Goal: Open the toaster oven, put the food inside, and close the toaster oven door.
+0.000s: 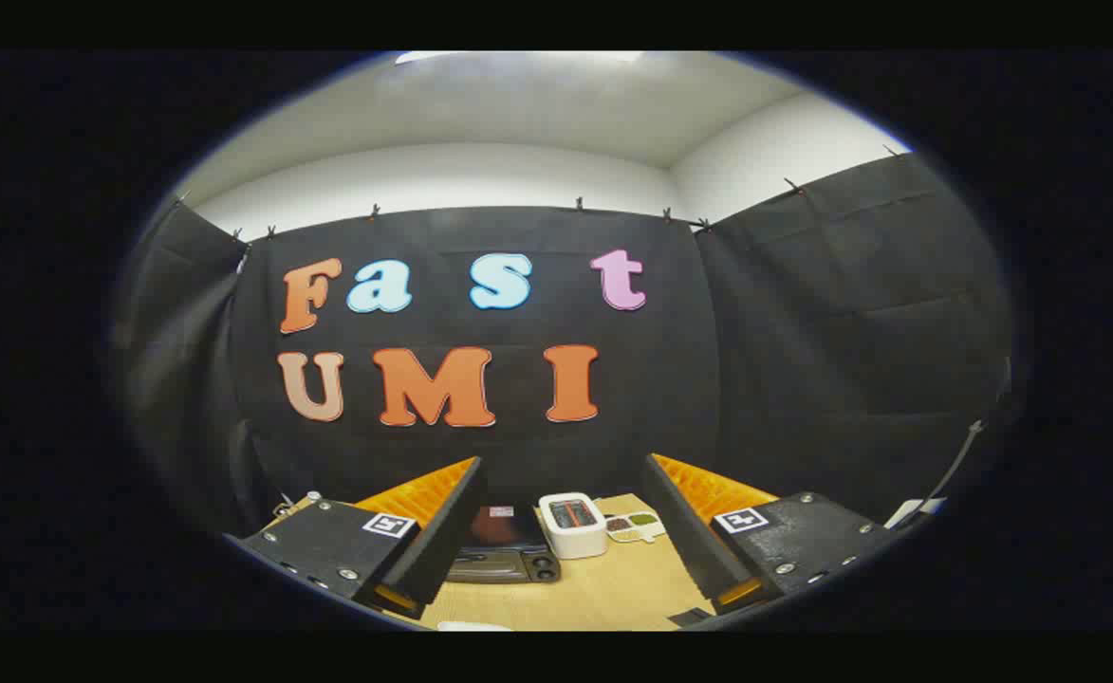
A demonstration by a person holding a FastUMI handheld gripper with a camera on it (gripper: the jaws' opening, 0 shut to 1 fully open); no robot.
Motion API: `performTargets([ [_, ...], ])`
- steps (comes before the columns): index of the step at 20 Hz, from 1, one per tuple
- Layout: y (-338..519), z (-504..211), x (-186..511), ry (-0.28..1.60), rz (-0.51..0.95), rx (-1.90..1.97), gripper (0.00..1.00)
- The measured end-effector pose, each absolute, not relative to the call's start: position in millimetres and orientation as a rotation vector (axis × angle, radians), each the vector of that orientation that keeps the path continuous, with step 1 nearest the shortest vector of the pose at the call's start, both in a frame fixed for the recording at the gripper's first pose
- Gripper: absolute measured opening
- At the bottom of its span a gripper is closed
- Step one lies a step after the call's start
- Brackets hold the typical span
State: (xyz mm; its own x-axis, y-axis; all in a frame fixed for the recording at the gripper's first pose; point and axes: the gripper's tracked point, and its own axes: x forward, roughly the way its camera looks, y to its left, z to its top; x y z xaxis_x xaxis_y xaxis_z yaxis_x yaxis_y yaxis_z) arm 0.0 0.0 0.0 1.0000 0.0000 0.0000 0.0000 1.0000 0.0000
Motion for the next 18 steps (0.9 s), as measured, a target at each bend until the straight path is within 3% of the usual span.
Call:
performTargets([
  [18,4,-9,11,0.024,-0.002,-0.039,0.99],
])
